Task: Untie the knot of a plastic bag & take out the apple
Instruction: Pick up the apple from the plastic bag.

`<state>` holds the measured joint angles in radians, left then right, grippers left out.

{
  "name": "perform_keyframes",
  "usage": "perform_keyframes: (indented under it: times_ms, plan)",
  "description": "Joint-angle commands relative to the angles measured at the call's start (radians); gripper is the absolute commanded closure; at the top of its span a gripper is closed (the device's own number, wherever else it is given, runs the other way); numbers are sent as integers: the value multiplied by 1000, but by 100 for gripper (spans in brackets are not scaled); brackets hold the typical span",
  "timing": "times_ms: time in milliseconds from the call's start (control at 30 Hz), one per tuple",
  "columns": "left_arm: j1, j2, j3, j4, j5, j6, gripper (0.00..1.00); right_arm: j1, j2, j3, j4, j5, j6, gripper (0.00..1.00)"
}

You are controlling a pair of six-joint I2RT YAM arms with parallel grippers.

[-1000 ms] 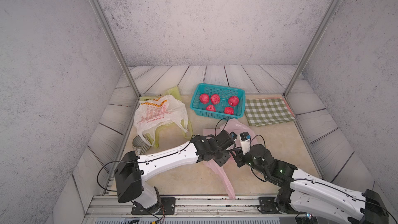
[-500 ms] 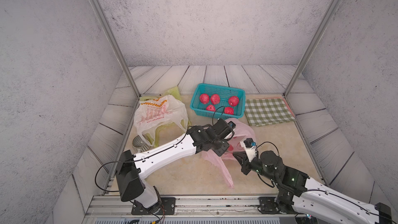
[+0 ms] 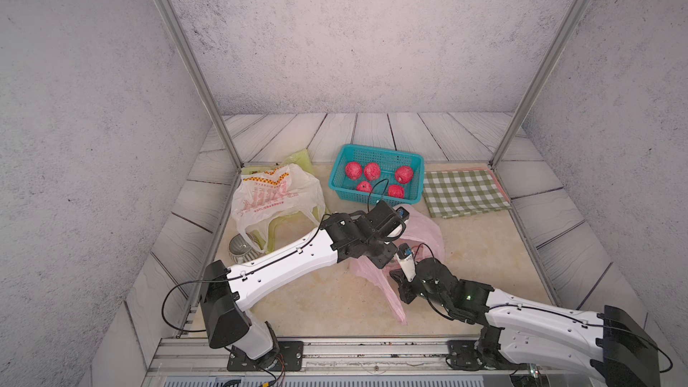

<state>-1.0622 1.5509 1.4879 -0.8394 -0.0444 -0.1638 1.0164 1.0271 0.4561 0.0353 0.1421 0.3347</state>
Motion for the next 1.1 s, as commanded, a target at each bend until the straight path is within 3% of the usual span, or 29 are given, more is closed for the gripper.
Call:
perform_keyframes:
  times_ms: [0,67,133,333,433,500,567,667,1067]
  plan:
    - [0,-32,19,-33,16,6,100,5,46,33,111,84,-27,100]
    - [0,-39,18,-33,29,10,100,3,86,39,139,116,-35,99]
    - [0,-43,18,-33,34,13,100,3,130,48,168,152,-38,93]
    - [-1,-58,17,-41,44,15,100,2,263,76,273,300,-14,92]
    - [-1,-60,17,-50,44,16,100,-5,339,105,342,315,-27,91]
    - [-1,-60,15,-54,39,19,100,-10,395,145,345,304,-32,77]
    - [-1,-60,14,-61,33,23,100,-14,455,188,336,277,-32,50]
    - [-1,-60,10,-64,23,26,100,-17,528,218,350,241,-18,23]
    - [0,-65,-6,-71,15,32,100,-19,683,198,440,189,39,0]
